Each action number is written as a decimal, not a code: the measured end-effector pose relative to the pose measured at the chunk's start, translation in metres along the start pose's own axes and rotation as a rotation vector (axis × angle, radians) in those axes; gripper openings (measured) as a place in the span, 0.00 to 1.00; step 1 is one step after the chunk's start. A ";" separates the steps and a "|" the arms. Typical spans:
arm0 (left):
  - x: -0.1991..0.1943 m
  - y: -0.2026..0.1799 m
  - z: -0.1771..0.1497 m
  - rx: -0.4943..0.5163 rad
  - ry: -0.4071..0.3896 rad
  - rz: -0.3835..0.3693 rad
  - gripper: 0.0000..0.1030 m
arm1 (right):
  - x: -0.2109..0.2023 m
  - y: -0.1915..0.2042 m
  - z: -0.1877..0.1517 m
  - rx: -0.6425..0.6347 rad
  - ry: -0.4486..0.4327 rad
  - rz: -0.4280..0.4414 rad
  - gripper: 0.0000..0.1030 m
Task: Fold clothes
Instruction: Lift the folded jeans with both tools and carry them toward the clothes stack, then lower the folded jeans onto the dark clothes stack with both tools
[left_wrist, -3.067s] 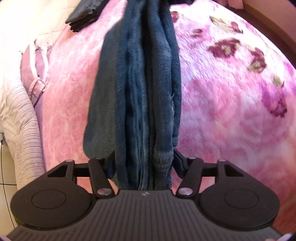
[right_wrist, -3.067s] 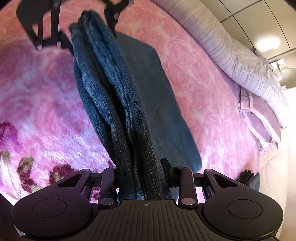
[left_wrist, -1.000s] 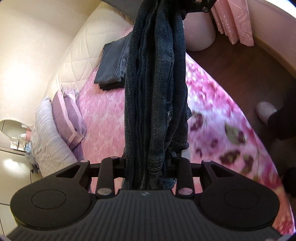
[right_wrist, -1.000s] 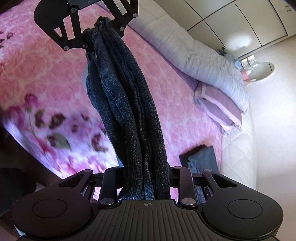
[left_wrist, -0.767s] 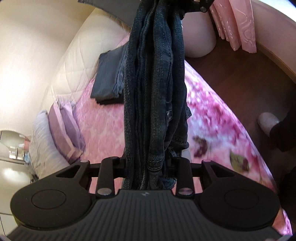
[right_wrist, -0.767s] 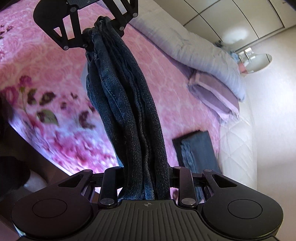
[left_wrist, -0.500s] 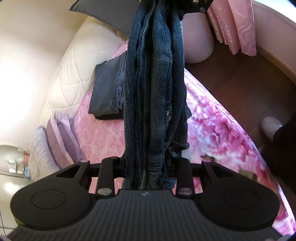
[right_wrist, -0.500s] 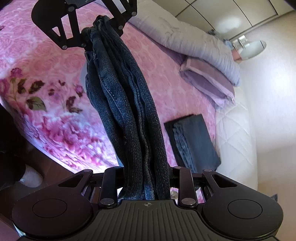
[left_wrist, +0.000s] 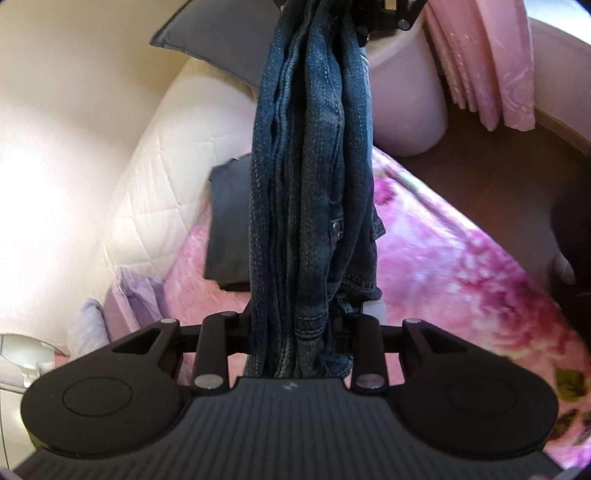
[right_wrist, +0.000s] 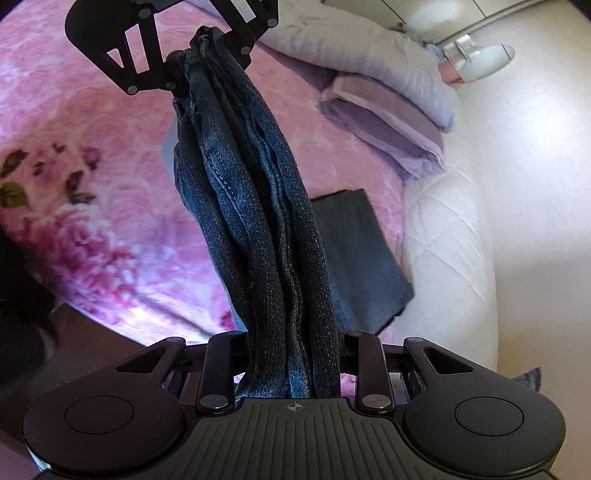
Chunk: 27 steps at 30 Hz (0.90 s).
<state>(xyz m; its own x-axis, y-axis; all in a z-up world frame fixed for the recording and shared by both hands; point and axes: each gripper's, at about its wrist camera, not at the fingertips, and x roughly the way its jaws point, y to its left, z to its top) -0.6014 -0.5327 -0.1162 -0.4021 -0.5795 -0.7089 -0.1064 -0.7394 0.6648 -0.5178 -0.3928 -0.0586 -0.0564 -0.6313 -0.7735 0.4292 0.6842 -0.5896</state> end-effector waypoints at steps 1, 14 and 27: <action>0.005 0.007 0.001 0.001 -0.002 0.006 0.28 | 0.003 -0.008 0.001 0.002 -0.001 -0.004 0.27; 0.115 0.104 0.033 -0.101 0.111 0.071 0.28 | 0.105 -0.134 -0.029 -0.100 -0.094 0.004 0.27; 0.300 0.153 0.061 -0.191 0.234 0.233 0.31 | 0.288 -0.270 -0.101 -0.243 -0.295 -0.157 0.27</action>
<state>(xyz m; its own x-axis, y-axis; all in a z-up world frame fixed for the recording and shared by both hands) -0.7936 -0.7985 -0.2132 -0.1746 -0.7858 -0.5933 0.1436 -0.6164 0.7742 -0.7409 -0.7223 -0.1455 0.1719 -0.7885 -0.5905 0.2082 0.6149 -0.7606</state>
